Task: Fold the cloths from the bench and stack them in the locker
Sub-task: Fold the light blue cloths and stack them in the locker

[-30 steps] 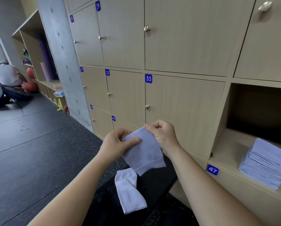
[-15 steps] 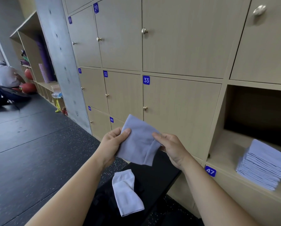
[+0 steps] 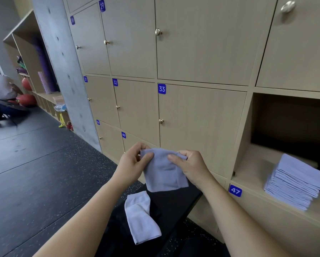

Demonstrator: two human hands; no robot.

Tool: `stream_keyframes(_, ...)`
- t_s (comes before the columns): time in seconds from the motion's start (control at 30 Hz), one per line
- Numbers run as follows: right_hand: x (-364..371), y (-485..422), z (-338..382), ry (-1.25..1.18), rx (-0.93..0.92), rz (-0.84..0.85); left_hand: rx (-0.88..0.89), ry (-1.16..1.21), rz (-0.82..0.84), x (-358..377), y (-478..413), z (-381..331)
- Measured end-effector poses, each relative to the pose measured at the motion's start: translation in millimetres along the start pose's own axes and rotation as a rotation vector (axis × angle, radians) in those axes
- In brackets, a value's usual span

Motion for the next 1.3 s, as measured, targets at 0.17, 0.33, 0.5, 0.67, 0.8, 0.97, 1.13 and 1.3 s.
stream_keyframes(0.17,-12.3,-0.4,-8.6,-0.078,0.045,-0.044,-0.014,-0.032,0.003,0.5,-0.3,4.5)
stream_keyframes(0.33,-17.6,1.2,-6.5,-0.113,0.046,-0.138,-0.071,0.014,0.014,3.1,-6.3,8.7)
stream_keyframes(0.5,-22.7,-1.2,-3.2,-0.137,0.037,-0.263,-0.317,0.497,-0.022,21.4,0.1,5.5)
stream_keyframes(0.67,-22.4,-4.4,-0.5,-0.223,0.066,-0.336,-0.396,0.418,-0.017,55.2,18.2,4.8)
stream_keyframes(0.8,-27.1,1.6,-9.3,-0.298,0.179,-0.342,-0.304,0.383,-0.186,59.7,15.4,0.0)
stream_keyframes(0.97,-21.2,13.8,-32.7,-0.362,0.441,-0.175,-0.245,0.403,-0.176,69.4,13.3,-11.3)
stream_keyframes(1.13,-42.0,17.9,-21.9,0.051,0.137,-0.489,-0.204,0.188,-0.246,74.3,11.7,-13.0)
stream_keyframes(1.3,-58.4,32.8,-4.3,0.590,0.045,-0.638,-0.206,-0.073,-0.306,84.0,14.2,-17.3)
Point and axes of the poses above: each hand's wrist, its own y-axis away from the middle knuckle, its own x-axis out of the palm, z = x × y, the point moved 5 cm from there along -y, towards the middle knuckle, and after that the axes turned 3 degrees about x, right-handed, at the moved point
